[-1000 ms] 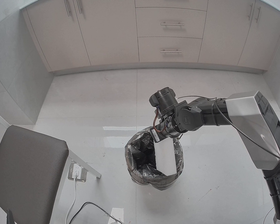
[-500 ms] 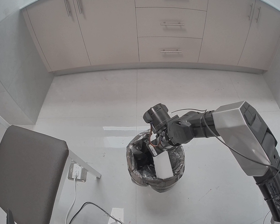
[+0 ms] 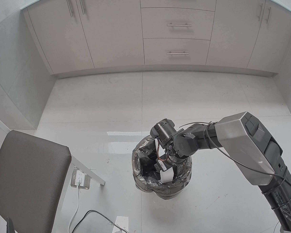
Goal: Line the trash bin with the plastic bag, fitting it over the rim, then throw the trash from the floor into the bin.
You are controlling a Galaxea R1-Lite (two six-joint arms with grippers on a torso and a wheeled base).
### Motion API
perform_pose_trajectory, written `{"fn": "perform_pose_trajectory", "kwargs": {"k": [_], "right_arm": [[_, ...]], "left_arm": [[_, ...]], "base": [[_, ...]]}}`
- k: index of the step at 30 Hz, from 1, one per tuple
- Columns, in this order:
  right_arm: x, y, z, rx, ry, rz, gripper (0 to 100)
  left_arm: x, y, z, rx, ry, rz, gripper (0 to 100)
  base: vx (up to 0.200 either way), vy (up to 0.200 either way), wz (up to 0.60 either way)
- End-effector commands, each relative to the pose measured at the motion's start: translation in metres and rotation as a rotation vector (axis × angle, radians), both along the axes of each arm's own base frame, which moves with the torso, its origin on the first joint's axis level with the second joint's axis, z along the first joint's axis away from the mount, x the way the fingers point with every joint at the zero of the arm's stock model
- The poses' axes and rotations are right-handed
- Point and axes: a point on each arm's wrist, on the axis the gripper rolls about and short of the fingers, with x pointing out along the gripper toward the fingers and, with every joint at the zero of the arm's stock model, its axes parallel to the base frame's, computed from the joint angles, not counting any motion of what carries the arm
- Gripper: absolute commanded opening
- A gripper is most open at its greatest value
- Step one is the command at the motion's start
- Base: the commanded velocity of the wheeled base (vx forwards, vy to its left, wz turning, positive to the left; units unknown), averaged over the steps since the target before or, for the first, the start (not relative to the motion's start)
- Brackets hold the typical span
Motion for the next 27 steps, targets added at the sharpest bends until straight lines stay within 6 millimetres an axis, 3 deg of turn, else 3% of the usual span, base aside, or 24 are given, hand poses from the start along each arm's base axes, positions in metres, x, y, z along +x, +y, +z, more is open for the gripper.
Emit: {"fn": "perform_pose_trajectory", "kwargs": {"k": [1, 13, 19, 20, 27], "right_arm": [[-0.001, 0.000, 0.018, 0.022, -0.031, 0.002, 100], [-0.019, 0.009, 0.080, 0.135, -0.117, -0.011, 100], [-0.025, 0.010, 0.094, 0.175, -0.132, -0.030, 100], [-0.026, 0.011, 0.094, 0.181, -0.130, -0.034, 0], [-0.022, 0.014, 0.080, 0.168, -0.124, -0.057, 0]], "left_arm": [[-0.001, 0.000, -0.001, 0.000, -0.015, 0.000, 100], [-0.001, 0.000, 0.000, 0.000, -0.017, 0.000, 100], [-0.001, 0.000, -0.001, 0.000, -0.015, 0.000, 100], [-0.001, 0.000, -0.001, 0.000, -0.015, 0.000, 100], [-0.001, 0.000, -0.001, 0.000, -0.015, 0.000, 100]], "base": [[0.000, 0.000, 0.00], [0.000, 0.000, 0.00], [0.000, 0.000, 0.00], [0.000, 0.000, 0.00], [0.000, 0.000, 0.00]]}}
